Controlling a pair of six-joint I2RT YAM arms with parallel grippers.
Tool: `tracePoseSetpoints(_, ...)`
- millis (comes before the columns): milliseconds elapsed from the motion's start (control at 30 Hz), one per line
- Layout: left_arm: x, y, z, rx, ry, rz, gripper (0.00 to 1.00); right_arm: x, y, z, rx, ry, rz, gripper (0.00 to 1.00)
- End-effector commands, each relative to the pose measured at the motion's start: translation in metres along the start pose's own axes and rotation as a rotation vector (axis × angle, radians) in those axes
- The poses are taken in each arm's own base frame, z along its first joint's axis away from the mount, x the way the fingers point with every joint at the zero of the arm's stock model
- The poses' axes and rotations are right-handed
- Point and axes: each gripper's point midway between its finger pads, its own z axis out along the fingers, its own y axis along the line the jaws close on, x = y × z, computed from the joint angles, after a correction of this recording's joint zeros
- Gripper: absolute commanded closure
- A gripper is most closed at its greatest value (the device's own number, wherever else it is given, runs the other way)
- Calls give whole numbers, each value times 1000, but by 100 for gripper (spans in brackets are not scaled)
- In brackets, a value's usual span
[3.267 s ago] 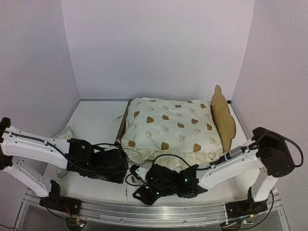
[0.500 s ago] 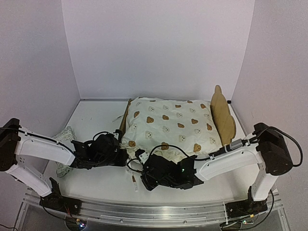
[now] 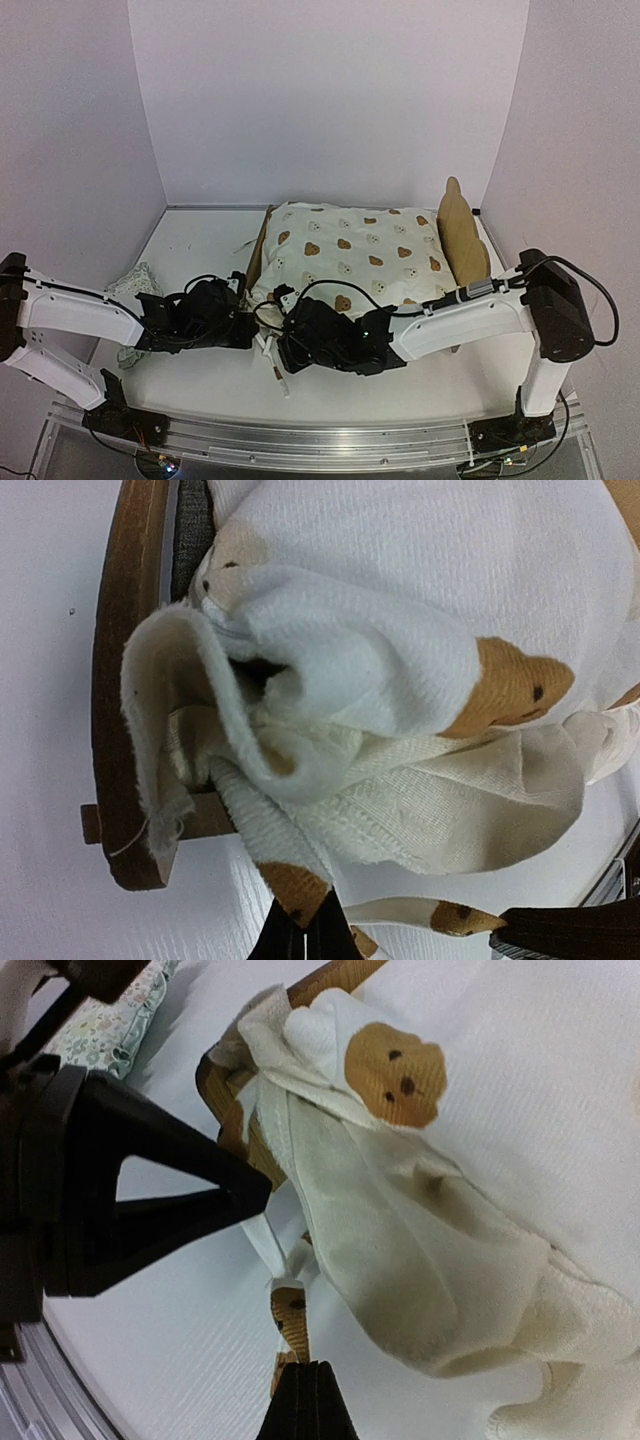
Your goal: Set up the pet bed
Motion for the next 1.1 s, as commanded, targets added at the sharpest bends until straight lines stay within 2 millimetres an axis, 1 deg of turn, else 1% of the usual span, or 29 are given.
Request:
tracePoseSetpoints(0,2,1,-5,8,12,-11,100,-16,6,13,19,-34,35,100)
tracePoseSetpoints(133,2,1,-8,14,13,-12,100,-22,6,26,54,-55,16,100)
tracePoseSetpoints(233,1,-1,-10,22,14,-12,100,-22,8,35,58,-51,12,100)
tracePoseSetpoints(600,-1,-1,-17,23,15,-22,100,-26,12,56,56,-66,8,100)
tracePoseSetpoints(700,-2,-2,-19,27,15,-23,100,-28,13,59,22,-89,-1,100)
tracePoseSetpoints(733,-2,-2,-19,29,15,-24,100,-25,12,61,13,-93,-10,100)
tracePoseSetpoints(967,-4,-6,-23,47,17,-34,100,-22,6,77,-99,-140,-13,100)
tracePoseSetpoints(1067,-4,-7,-23,47,20,-36,100,-24,14,77,-161,-175,-41,100)
